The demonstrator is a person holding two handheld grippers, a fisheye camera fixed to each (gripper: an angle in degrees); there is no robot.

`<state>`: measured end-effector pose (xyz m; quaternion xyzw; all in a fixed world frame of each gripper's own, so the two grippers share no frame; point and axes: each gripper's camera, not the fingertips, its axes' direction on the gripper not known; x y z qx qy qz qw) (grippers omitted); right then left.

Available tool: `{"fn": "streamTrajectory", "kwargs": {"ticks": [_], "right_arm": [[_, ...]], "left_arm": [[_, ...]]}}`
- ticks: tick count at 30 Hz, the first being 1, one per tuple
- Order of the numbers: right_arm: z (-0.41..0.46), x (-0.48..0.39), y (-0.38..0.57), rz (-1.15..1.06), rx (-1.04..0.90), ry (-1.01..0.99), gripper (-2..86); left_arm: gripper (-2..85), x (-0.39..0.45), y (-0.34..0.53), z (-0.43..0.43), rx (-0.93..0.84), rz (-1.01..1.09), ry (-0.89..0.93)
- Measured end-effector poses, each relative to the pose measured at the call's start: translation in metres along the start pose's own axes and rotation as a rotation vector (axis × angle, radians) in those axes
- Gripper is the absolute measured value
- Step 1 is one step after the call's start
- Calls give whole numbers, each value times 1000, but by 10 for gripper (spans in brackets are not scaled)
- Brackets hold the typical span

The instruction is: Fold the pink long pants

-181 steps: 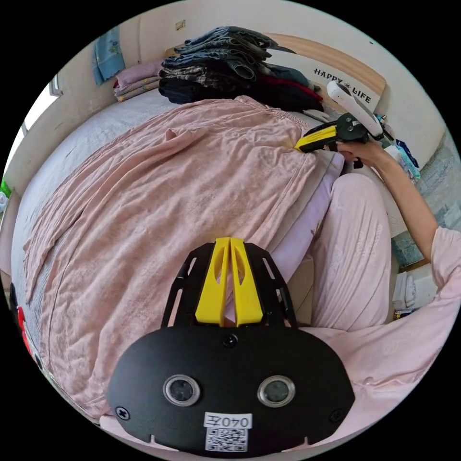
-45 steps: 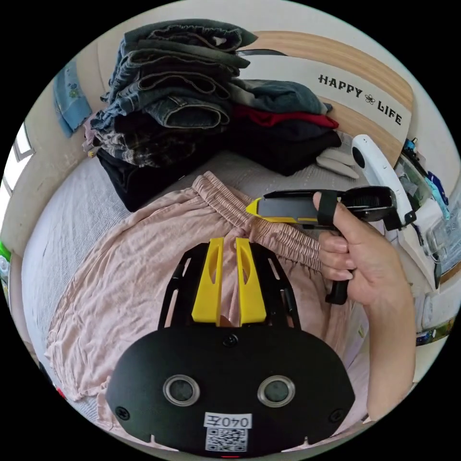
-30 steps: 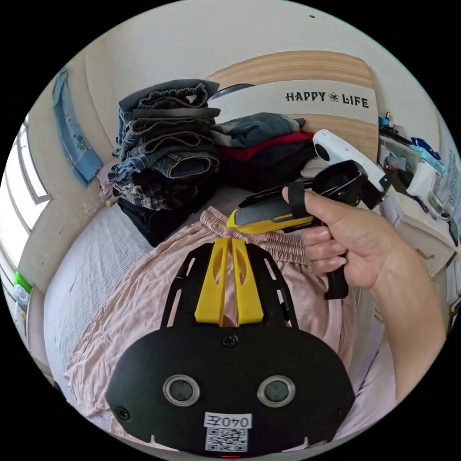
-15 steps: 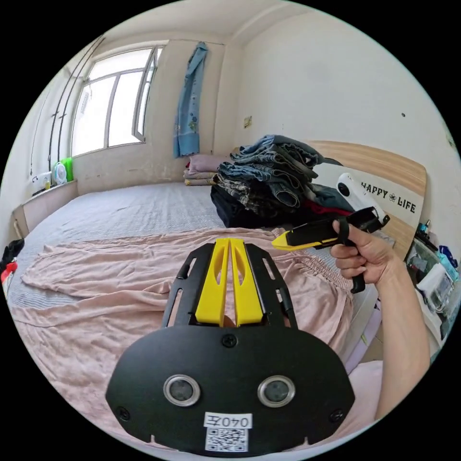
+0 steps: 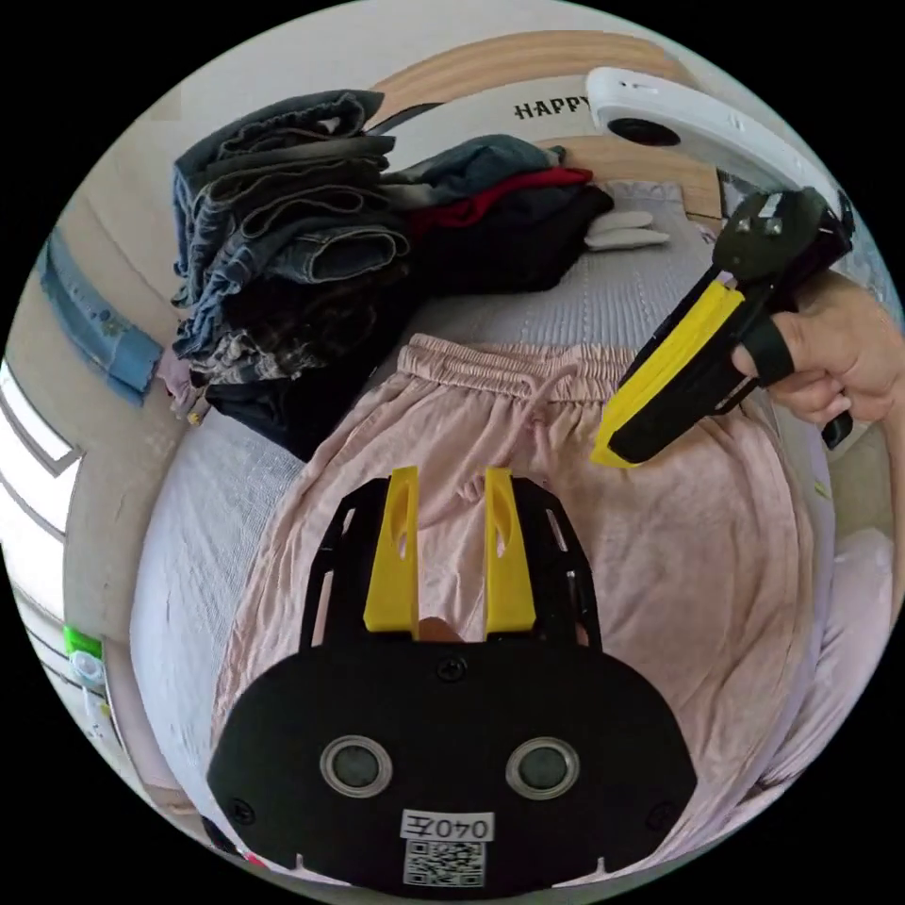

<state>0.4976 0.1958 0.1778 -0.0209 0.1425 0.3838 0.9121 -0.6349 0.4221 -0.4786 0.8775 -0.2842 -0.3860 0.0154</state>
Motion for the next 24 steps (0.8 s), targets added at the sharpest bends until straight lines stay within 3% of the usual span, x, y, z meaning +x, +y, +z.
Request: {"fn": "streamTrajectory", "kwargs": {"ticks": [6,12,16,19,24], "right_arm": [[-15,10,-4,-16,36,-156,68],[-15,16,-16,-3,45,-275,78],[2,16,-32,12,-11,-276,73],[10,14,-41,10,-49,-229,22],[5,12,-40,-34,-69,-172,-8]], "left_arm": [[-4,-7,-35,15,-115,249,135],[-8,-56,-77,-23,-43,142,243],[-8,-66,-95,-33,-54,149,206],[-8,-60,-99,-22,-140,197,177],[2,-43,-73,4,-250,355,133]]}}
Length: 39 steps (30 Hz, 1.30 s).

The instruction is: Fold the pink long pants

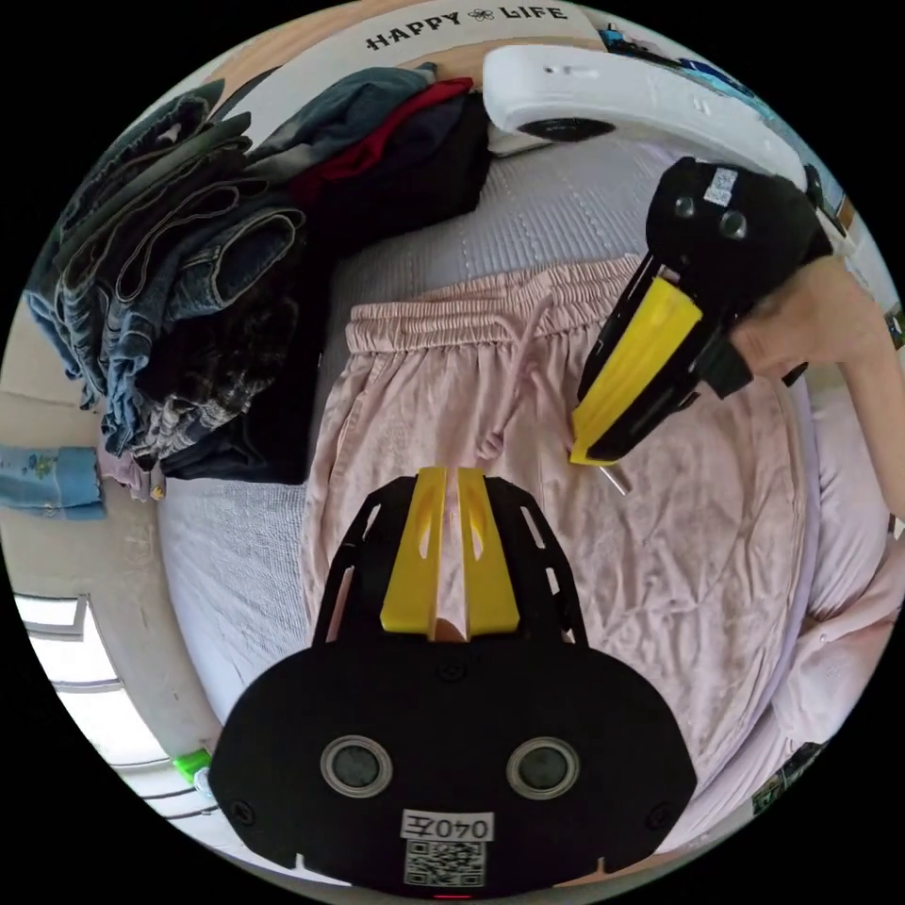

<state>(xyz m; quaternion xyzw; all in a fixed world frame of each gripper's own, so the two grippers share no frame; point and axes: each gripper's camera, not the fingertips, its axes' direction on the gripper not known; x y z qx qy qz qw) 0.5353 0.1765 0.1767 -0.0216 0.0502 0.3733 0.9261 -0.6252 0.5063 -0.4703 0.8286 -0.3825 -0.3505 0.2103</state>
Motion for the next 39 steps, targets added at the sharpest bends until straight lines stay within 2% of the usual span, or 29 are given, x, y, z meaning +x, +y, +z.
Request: {"fn": "streamTrajectory", "kwargs": {"ticks": [2,6,12,19,21,22,24,25,27,29,33,37,39], "right_arm": [[-4,4,3,0,2,-4,-9],[-9,10,6,3,18,-20,-10],[-18,17,18,-10,42,-37,-9],[-25,25,26,-37,177,-223,2],[-25,27,22,-11,339,-305,18],[-18,28,21,-18,411,-385,76],[5,27,8,-44,255,-480,128],[14,22,6,-75,154,-465,135],[0,15,19,-102,138,-342,114],[-36,8,51,-100,205,-160,64],[-60,20,92,-12,359,-63,14],[-51,28,106,109,385,104,-6],[-49,20,106,111,396,161,-8]], "left_arm": [[14,2,5,3,-2,27,23],[8,6,4,16,-46,56,-80],[-8,15,-3,7,-63,118,-115],[-9,-39,-5,-72,74,-56,11],[-9,-53,-5,-101,130,-102,49],[-9,-55,-4,-107,137,-108,51],[-9,-52,0,-123,126,-113,38],[-9,-50,3,-125,119,-108,37],[-7,-32,15,-124,81,-93,47],[-4,-9,27,-117,53,-59,65],[30,45,57,-84,-112,-33,138],[33,44,89,-110,5,-226,111],[16,34,100,-138,122,-365,29]]}}
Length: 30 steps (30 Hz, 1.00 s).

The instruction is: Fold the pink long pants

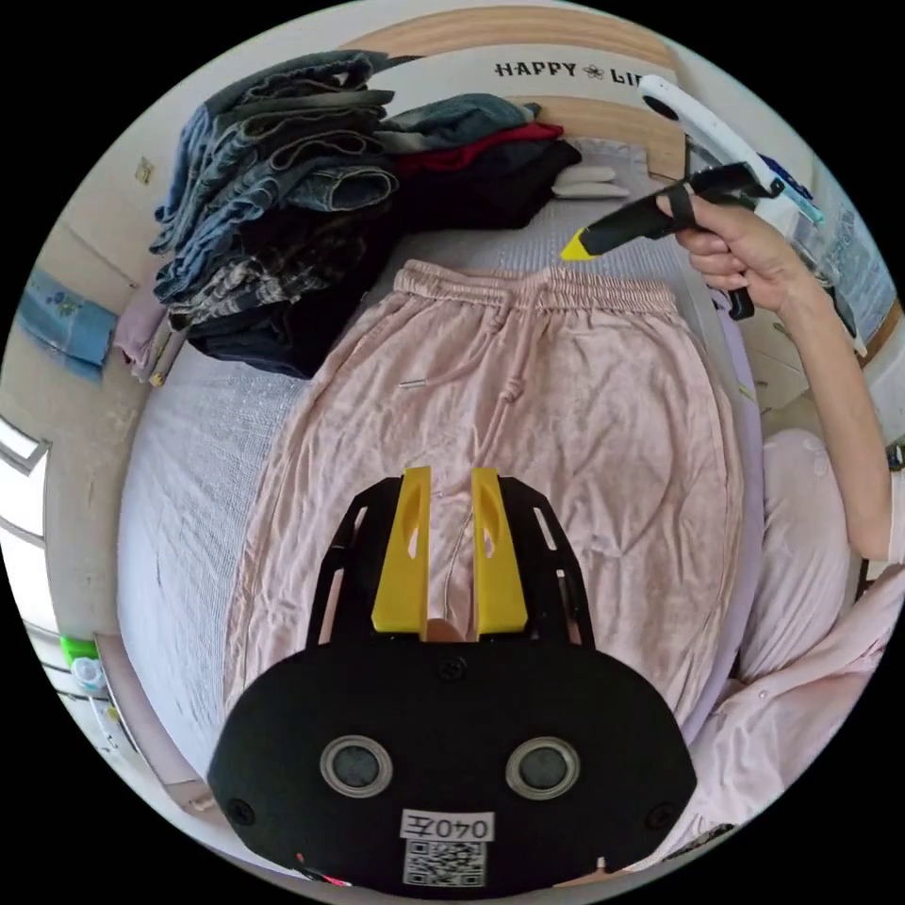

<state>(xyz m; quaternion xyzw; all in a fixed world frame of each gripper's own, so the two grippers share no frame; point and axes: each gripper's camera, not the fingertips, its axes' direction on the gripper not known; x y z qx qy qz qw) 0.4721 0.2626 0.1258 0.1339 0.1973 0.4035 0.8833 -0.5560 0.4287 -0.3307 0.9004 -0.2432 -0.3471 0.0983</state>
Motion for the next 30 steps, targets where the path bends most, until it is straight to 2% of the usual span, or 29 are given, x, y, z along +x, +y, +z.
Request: {"fn": "streamTrajectory", "kwargs": {"ticks": [3,7,9,11,13,14,16,18,21,22,25,27,28,30], "right_arm": [[6,-20,-2,-14,32,2,-9],[21,-55,-10,-65,67,-17,-9],[37,-65,-15,-69,21,-5,-9],[68,-68,-20,-37,-135,132,-9],[82,-61,-20,-22,-199,184,-10],[79,-54,-21,29,-184,115,-10],[72,-57,-20,29,-164,75,-9],[52,-74,-16,-35,-114,129,-9],[-4,-107,-2,-126,63,209,-9],[-21,-122,3,-136,77,296,-9],[-27,-170,27,-276,13,608,-9],[-15,-194,46,-413,-43,566,-10],[-5,-206,55,-477,-81,465,-10],[17,-214,61,-497,-133,365,-10]], "left_arm": [[7,3,-12,-19,99,-67,-32],[4,16,-32,-11,131,-134,1],[2,23,-41,4,108,-191,25],[0,24,-42,21,39,-232,51],[-1,22,-34,14,80,-285,71],[-6,18,-30,-3,92,-330,58],[-9,15,-10,-57,250,-404,-16],[-10,19,38,-144,443,-404,-2],[-10,35,115,-226,501,-440,-78],[-10,40,131,-237,483,-451,-106],[-10,69,202,-268,262,-476,-208],[-9,97,250,-274,42,-470,-245],[-9,104,259,-274,-8,-466,-250],[-9,127,287,-273,-166,-447,-239]]}}
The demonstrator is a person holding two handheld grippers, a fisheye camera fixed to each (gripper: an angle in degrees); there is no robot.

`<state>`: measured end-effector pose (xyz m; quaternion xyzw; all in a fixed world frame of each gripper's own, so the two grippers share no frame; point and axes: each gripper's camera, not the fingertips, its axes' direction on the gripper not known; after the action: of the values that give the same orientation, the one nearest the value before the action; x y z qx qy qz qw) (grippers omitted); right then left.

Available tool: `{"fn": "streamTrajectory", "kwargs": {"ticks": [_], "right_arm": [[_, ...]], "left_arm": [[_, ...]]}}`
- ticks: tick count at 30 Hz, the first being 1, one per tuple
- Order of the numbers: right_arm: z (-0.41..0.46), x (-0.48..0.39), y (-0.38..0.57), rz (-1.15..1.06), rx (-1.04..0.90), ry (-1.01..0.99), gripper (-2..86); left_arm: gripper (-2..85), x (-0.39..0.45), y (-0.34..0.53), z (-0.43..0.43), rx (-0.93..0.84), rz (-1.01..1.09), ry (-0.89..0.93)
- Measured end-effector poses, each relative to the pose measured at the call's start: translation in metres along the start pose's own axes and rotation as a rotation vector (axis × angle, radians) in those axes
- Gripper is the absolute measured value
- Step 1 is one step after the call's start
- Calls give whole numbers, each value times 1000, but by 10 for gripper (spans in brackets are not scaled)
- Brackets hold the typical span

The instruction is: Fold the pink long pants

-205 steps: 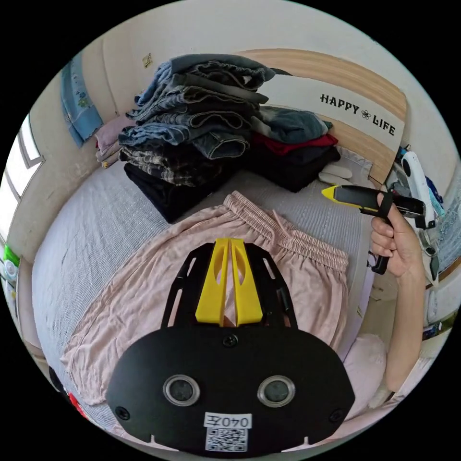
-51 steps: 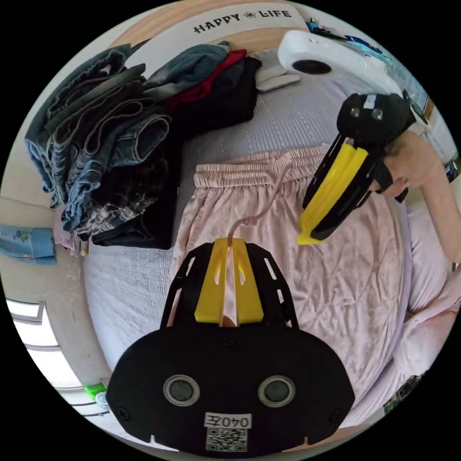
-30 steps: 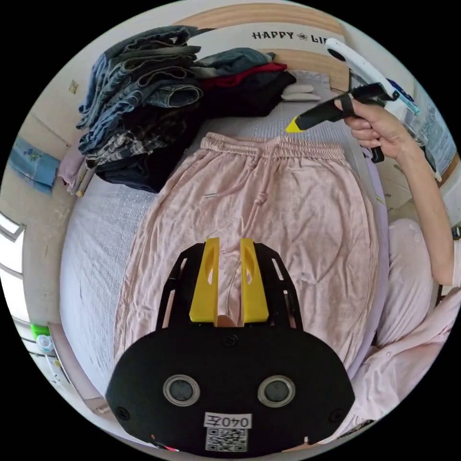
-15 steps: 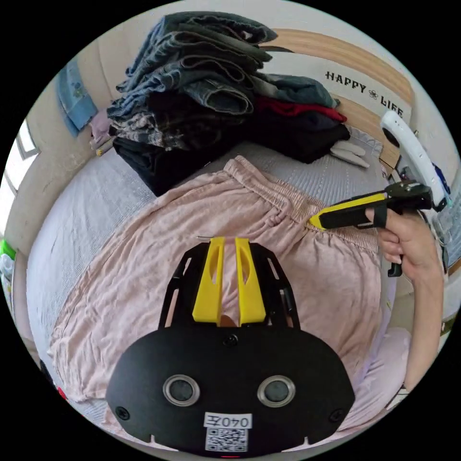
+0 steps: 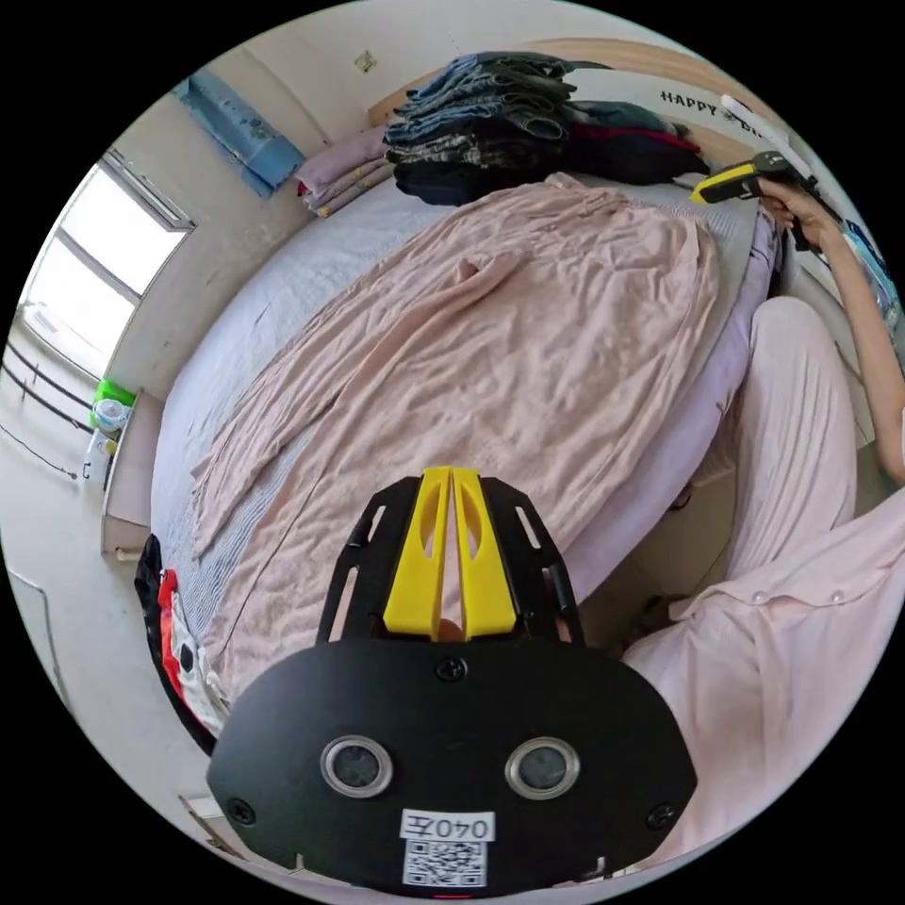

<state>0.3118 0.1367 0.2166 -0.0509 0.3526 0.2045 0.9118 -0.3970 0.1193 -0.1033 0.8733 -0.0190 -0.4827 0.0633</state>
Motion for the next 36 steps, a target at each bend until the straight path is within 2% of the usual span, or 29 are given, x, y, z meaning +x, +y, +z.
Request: {"fn": "streamTrajectory", "kwargs": {"ticks": [4,9,12,13,15,19,22,23,26,28,29,32,36], "right_arm": [[72,-21,-10,48,-355,204,-10],[81,-45,-12,44,-283,310,-10],[63,-46,-19,68,-308,359,-10],[43,-48,-19,96,-254,443,-10],[19,-55,-22,105,-176,511,-10],[19,-68,-40,63,-70,320,-10],[53,-62,-51,86,-118,270,-10],[69,-57,-53,88,-181,254,-10],[88,-43,-49,118,-241,217,-10],[78,-33,-49,160,-243,198,-10],[65,-27,-47,196,-197,188,-10],[33,-11,-34,257,-79,82,-10],[18,7,-22,286,-35,-29,-10]], "left_arm": [[-9,23,16,2,-138,102,-90],[-9,50,20,-23,-130,248,-325],[-9,31,34,-65,-58,263,-331],[-9,22,37,-76,-44,233,-339],[-9,-27,57,-114,-29,90,-368],[-9,-123,98,-132,-138,-116,-341],[-9,-208,136,-131,-216,-338,-233],[-8,-238,154,-128,-247,-424,-120],[-8,-296,190,-150,-159,-536,152],[-8,-332,215,-179,-141,-656,142],[-8,-353,237,-206,-77,-725,109],[-3,-410,310,-259,20,-958,178],[39,-472,391,-285,-49,-1130,250]]}}
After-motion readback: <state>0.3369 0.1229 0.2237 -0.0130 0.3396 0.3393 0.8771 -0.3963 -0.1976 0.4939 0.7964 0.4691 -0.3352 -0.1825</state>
